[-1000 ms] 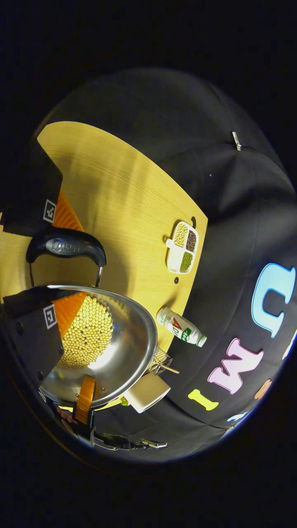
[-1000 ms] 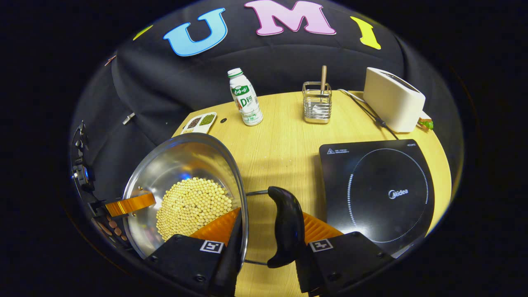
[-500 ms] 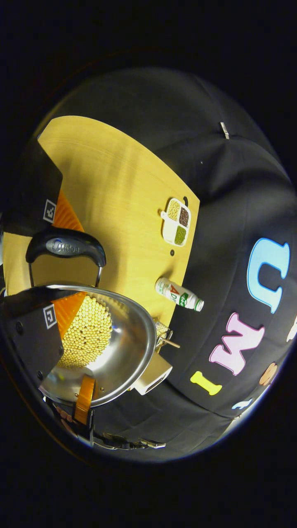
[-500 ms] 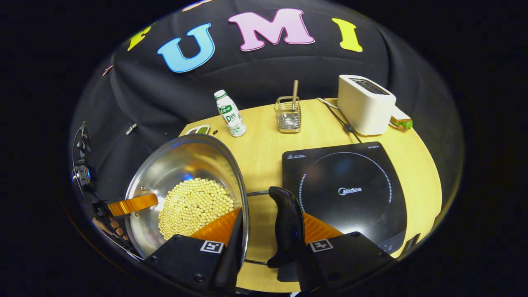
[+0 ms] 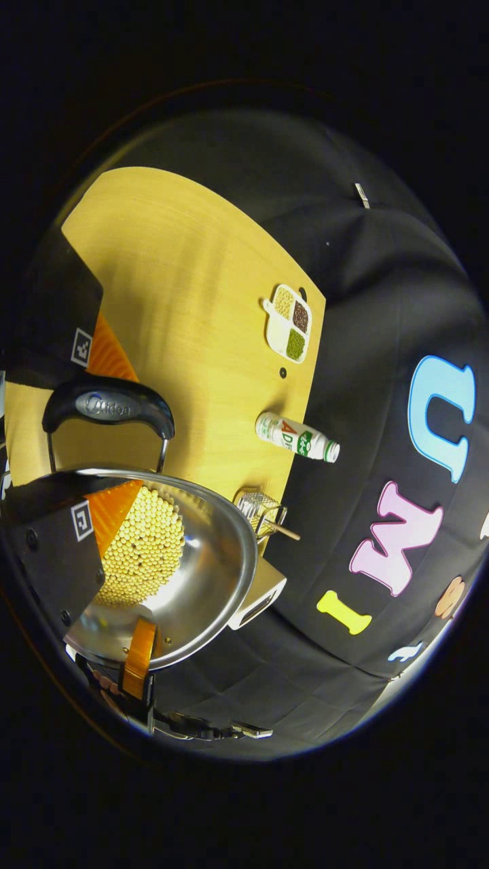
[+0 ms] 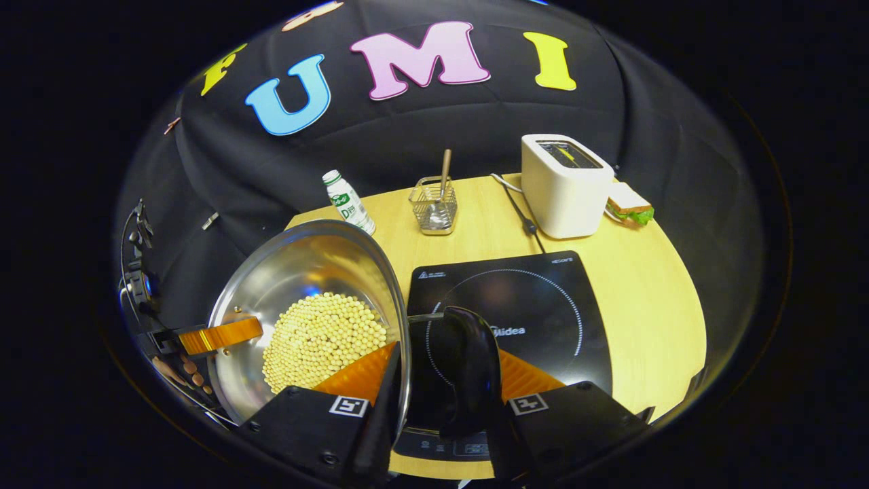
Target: First push the handle of the pot to place it horizontally, then grasp the pot with both hands and set it on the induction cooktop.
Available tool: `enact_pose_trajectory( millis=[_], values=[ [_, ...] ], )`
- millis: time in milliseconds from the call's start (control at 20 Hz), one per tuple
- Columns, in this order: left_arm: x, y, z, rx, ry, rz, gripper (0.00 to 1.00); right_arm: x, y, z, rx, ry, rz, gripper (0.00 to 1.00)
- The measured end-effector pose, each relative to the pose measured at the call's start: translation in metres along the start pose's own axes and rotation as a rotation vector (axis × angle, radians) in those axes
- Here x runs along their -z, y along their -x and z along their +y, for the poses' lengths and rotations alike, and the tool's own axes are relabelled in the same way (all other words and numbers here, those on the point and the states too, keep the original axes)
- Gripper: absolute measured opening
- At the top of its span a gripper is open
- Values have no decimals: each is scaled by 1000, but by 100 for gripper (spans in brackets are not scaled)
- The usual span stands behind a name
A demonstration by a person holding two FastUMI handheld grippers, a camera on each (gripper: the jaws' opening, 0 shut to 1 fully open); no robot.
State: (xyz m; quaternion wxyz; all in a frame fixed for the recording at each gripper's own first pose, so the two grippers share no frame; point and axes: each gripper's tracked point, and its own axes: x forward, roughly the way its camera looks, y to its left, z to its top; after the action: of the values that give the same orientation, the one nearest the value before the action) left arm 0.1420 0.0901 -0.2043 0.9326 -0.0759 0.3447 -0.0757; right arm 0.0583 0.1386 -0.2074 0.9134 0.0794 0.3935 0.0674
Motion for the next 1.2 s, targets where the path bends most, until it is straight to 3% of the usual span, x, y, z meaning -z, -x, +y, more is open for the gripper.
enact_pose_trajectory(
  millis=[650,1200],
  values=[
    [16,-68,-109,16,-10,29,57,-22,-7,-121,30,-27,28,60],
    [29,-125,-139,8,-8,51,57,-21,-42,-171,44,-49,69,60]
  ],
)
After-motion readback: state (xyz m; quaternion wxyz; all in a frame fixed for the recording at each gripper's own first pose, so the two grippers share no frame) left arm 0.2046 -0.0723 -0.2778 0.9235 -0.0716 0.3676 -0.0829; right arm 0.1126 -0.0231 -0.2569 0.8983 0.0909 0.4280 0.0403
